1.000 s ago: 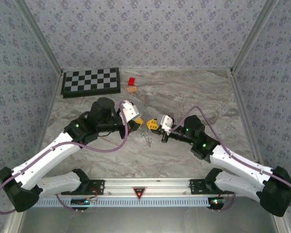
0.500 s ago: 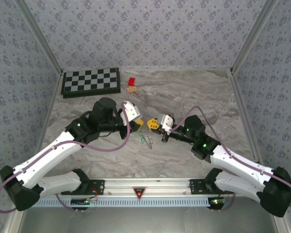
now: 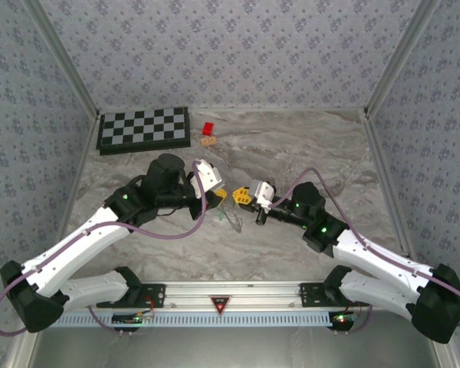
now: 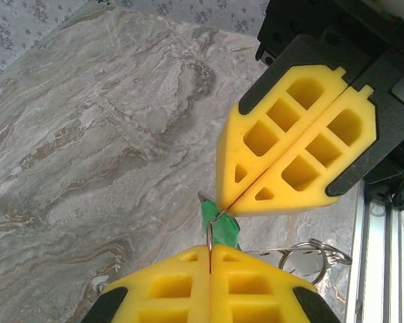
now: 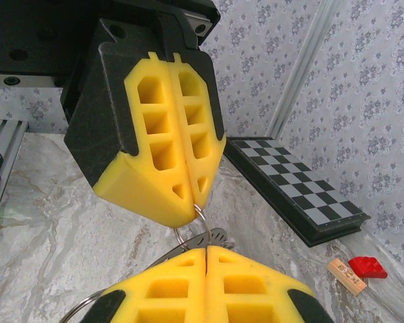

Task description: Put the keys on the keyring

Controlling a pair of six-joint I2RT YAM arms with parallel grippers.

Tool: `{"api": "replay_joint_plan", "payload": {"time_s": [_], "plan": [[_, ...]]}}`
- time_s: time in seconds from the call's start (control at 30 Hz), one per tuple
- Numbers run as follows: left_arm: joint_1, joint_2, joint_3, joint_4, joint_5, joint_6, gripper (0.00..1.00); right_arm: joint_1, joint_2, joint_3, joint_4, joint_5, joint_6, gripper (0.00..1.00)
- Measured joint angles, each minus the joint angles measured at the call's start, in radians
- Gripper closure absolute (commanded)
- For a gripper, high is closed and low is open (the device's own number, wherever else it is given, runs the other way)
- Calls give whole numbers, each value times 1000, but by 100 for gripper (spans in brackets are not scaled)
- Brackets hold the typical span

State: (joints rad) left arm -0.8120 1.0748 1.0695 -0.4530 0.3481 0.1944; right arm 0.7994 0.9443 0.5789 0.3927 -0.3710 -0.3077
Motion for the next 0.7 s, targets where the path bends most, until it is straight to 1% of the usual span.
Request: {"api": "replay_joint_plan", "payload": {"time_s": [0.7], "plan": [[0,13,2,0,0,0,100,0,7,1,7,0,0,100]]}}
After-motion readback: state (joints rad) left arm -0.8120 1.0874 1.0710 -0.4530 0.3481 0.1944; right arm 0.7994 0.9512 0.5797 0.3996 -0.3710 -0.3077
